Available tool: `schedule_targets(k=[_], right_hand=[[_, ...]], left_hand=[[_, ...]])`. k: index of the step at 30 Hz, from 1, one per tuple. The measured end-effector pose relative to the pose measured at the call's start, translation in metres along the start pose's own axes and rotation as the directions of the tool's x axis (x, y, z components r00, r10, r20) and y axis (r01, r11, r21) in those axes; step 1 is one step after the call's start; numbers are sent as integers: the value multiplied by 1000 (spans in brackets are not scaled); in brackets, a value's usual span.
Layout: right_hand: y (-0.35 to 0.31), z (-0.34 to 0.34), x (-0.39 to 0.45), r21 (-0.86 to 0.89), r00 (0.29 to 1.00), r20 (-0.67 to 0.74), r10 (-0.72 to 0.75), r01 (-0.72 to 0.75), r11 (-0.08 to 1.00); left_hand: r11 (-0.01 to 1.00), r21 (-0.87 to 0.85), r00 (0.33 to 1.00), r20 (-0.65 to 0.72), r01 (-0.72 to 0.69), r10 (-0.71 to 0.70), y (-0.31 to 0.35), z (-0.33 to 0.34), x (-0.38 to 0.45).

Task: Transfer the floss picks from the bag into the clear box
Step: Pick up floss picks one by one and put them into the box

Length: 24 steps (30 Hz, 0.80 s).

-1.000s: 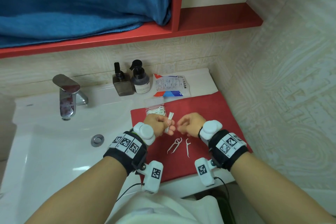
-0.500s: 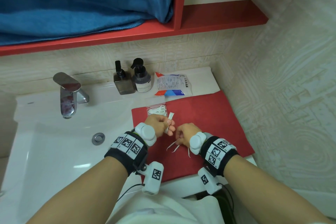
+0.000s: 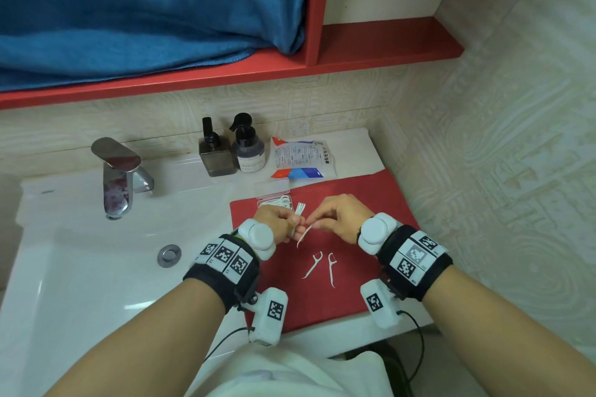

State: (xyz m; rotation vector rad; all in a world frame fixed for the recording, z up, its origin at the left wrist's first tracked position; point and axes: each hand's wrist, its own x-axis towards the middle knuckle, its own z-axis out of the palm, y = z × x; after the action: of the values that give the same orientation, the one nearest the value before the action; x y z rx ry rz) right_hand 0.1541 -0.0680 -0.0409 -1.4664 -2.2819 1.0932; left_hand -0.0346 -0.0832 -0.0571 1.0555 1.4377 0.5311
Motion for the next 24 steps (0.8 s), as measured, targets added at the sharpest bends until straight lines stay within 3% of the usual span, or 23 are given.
schedule_targets(k=[6, 14, 19, 24], right_hand=[[-4, 4, 0, 111, 982, -186, 33, -12, 994], [-3, 2, -2, 22, 959, -281, -30, 37, 999], [-5, 0, -3, 88, 955, -294, 30, -4, 996], [-7, 0, -1, 101, 947, -310, 85, -56, 993]], left_hand=[[1000, -17, 990, 142, -3, 5, 6, -2, -5], [995, -100, 965, 263, 20, 7, 7, 0, -11], [969, -236, 958, 286, 74, -3, 10, 1, -10], [980, -194, 976, 217, 45, -1, 11, -1, -9]])
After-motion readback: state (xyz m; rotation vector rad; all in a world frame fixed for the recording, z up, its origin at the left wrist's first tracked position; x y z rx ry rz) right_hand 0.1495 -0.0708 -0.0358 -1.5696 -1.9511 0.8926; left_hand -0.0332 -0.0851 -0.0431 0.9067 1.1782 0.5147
